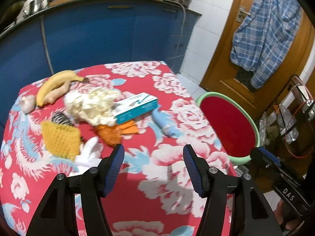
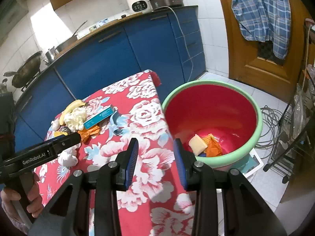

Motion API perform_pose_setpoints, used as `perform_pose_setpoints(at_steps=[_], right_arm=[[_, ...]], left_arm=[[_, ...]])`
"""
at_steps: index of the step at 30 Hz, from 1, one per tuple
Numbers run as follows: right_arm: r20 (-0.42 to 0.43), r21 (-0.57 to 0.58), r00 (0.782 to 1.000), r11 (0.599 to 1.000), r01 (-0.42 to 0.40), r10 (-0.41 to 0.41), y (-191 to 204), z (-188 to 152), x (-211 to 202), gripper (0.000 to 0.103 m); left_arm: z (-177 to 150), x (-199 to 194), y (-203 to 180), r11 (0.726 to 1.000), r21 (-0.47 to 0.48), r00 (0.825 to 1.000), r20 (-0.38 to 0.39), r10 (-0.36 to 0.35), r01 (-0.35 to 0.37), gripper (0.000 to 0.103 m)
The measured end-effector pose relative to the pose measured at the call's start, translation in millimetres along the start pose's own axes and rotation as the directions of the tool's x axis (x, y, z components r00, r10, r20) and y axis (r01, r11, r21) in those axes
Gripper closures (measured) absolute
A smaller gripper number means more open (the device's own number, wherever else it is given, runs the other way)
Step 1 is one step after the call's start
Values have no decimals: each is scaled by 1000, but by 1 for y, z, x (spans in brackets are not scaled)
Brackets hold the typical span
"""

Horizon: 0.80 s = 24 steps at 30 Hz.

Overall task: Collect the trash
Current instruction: 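Move both open grippers back over the table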

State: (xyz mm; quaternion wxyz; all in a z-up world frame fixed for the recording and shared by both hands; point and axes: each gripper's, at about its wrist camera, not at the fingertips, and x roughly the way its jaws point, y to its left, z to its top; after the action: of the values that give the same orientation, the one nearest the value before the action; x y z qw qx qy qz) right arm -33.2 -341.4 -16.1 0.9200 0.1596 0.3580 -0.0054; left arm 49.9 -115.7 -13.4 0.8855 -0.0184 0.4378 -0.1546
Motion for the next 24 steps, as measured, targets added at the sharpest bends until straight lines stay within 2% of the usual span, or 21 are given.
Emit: perform_pose_setpoints(at_steps=[12,15,24], right_arm=[[-31,-39,999,999,-17,16,23,-2,12,64],[-39,-52,999,998,-19,17,28,-2,17,59],[-79,-103,997,994,-35,27,46,0,36,59]], left_arm=[[-18,4,47,993,-68,995,-26,93,-94,40],[-22,7,57,990,-82,993,-37,112,-115,40],[-30,19,73,983,-113,988,-68,138,-145,40]])
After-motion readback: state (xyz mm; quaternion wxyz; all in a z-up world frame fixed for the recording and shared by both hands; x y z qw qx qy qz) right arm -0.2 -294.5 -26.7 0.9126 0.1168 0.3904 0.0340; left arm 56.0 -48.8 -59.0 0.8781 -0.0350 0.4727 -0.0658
